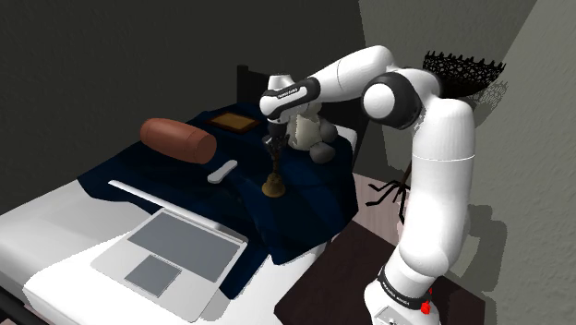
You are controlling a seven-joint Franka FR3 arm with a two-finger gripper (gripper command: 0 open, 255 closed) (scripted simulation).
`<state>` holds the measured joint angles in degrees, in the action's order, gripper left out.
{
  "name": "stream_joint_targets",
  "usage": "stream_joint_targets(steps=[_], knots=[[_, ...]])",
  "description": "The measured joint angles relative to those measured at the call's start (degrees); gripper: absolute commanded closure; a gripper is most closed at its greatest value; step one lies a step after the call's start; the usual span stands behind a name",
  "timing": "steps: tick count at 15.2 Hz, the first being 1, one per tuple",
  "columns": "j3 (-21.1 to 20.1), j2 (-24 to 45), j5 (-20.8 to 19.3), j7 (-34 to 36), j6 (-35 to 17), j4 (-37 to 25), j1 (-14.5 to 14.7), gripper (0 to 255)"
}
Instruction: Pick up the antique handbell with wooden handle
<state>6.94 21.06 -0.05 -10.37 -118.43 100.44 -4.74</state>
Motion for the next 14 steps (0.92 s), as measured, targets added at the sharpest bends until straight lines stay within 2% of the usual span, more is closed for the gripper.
stream_joint_targets(steps=[14], knots=[[0.2, -3.7, -0.4, -0.1, 8.9, -5.2, 0.1, 255]])
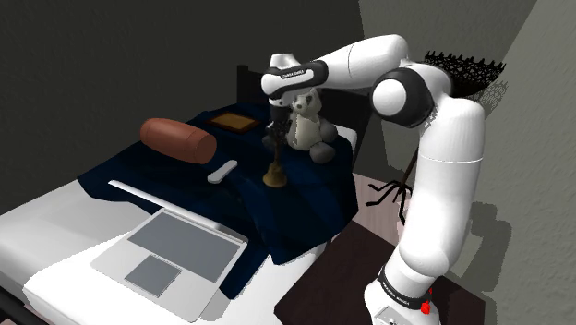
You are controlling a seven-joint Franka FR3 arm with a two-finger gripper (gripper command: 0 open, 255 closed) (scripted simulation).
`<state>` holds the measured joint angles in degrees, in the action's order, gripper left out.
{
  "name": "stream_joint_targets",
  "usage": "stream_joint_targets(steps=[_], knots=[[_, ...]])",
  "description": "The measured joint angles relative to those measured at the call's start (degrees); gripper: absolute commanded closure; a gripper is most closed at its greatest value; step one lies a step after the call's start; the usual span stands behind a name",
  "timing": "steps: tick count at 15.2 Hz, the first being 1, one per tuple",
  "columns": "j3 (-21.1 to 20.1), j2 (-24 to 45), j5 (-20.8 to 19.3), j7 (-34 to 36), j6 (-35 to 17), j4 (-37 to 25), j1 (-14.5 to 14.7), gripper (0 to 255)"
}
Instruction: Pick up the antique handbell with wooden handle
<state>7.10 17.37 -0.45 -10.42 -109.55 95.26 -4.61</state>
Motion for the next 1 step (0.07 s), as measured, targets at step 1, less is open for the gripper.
stream_joint_targets(steps=[1], knots=[[0.0, 0.1, 0.0, 0.0, 0.6, -0.7, 0.0, 255]])
